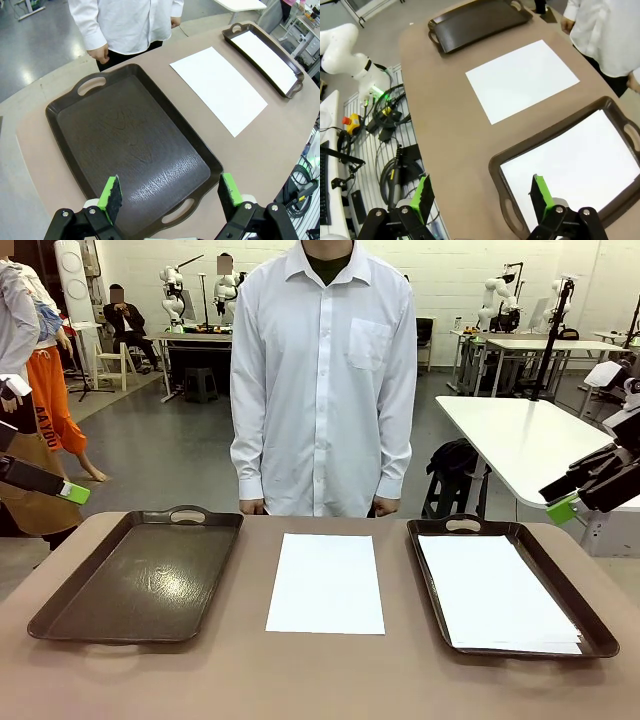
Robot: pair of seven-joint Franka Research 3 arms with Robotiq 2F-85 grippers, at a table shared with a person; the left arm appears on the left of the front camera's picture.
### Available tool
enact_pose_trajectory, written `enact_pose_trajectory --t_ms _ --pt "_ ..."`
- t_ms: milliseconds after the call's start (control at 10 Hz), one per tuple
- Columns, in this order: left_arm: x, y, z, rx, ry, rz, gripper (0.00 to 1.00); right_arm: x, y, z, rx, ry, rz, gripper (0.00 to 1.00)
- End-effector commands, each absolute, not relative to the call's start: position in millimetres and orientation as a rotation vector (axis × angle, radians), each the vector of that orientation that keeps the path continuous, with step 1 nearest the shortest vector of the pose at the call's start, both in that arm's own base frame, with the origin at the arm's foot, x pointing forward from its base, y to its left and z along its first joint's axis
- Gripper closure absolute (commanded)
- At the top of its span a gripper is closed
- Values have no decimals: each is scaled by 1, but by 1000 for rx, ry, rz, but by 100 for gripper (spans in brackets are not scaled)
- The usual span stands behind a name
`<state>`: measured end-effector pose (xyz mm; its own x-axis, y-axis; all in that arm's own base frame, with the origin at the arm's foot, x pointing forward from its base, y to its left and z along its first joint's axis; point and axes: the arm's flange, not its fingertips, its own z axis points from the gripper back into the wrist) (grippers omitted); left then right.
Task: Sort the A4 documents.
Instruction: Receive the A4 Paper.
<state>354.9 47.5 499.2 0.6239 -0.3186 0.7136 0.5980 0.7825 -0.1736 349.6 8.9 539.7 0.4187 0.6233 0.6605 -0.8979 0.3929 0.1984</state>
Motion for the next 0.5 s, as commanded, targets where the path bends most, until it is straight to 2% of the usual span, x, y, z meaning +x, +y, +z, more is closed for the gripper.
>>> enact_pose_trajectory --t_ms 0,400 --pt "356 49 496 -438 -733 -560 0 352 12 540 616 -525 1002 0" --pt "356 49 496 -438 -733 -560 0 350 8 538 591 -532 1023 0"
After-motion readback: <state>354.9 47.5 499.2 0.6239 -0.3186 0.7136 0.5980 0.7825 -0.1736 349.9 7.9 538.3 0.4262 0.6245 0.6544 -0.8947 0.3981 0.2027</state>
